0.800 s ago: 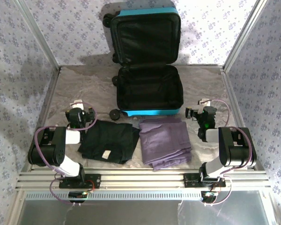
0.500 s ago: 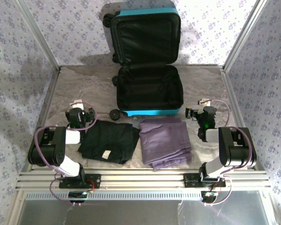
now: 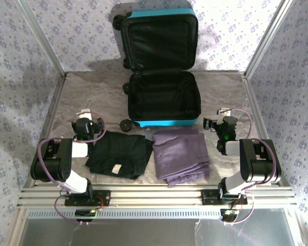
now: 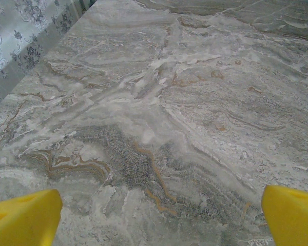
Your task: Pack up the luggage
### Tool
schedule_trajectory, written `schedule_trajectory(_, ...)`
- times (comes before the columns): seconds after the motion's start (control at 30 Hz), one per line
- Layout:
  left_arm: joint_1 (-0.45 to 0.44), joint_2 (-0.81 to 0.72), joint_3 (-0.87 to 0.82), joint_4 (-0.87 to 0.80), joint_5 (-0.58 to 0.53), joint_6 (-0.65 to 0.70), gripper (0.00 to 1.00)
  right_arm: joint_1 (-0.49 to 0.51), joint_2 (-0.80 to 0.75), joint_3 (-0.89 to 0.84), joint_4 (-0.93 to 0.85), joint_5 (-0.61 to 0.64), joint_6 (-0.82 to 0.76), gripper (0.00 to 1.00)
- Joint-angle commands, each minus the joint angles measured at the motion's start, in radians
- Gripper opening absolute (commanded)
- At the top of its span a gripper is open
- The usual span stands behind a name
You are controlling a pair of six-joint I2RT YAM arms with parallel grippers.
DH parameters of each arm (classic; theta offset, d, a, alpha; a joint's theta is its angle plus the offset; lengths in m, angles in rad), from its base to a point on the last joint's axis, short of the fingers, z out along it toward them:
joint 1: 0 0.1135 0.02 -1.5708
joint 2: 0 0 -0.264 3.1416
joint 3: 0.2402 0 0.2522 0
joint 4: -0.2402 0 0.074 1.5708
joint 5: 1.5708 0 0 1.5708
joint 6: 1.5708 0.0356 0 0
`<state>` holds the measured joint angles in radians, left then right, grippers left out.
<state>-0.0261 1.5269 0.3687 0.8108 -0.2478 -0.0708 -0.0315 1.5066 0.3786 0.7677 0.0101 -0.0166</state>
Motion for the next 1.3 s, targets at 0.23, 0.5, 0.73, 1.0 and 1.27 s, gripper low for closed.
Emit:
schedule_trajectory(0.23, -0.032, -0.253, 0.104, -0.272, -0.107, -0.015, 1.00, -0.011, -0.247, 0.046, -0.211, 0.043, 0.022, 1.00)
schedule_trajectory(0.5, -0.178, -0.506, 0.394, -0.906, -0.203, -0.366, 1.00, 0.050, -0.628, 0.155, -0.723, 0.063, 0.236, 1.00)
schedule_trajectory(0.73, -0.568, -0.563, 0.509, -1.321, -0.181, -0.654, 1.00, 0.165, -0.701, 0.219, -1.157, -0.011, 0.494, 1.00)
schedule_trajectory(1.0, -0.912, -0.382, 0.484, -1.438, 0.107, -0.888, 0.98, 0.269, -0.629, 0.192, -1.428, -0.064, 0.583, 1.00)
schedule_trajectory(1.27, -1.026, -0.150, 0.586, -1.408, 0.321, -0.867, 0.98, 0.276, -0.582, 0.127, -1.404, -0.139, 0.616, 1.00)
